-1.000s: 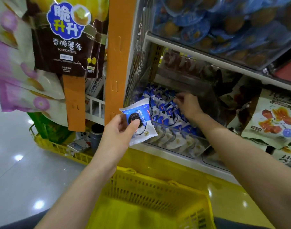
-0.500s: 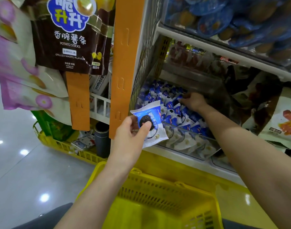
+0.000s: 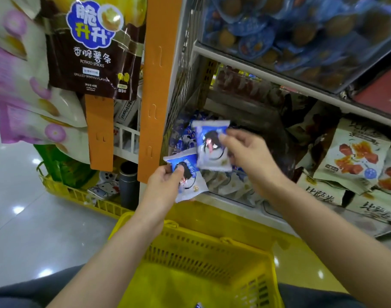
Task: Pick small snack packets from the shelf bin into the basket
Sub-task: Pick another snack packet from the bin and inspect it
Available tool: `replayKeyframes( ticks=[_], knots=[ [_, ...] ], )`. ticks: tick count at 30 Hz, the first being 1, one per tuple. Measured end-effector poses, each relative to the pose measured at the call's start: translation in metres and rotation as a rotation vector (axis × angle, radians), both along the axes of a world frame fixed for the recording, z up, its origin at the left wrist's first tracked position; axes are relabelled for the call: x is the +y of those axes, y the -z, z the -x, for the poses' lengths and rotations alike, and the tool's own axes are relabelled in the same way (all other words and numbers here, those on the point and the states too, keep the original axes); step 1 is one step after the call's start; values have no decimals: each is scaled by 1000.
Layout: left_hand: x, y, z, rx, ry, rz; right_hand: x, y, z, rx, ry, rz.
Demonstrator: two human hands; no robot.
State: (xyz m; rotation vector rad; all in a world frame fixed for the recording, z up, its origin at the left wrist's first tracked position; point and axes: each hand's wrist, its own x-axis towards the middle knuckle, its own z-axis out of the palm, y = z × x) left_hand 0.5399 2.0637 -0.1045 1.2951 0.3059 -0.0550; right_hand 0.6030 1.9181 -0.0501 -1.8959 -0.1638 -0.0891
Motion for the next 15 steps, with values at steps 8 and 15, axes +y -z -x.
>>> replayKeyframes(
  ticks=[8,15],
  knots=[
    [-3,-7,21,-146,183,32,19,13,49,132,-185,54],
    [0,-12,22,-185,170,28,4,8,48,115,-206,163]
  ],
)
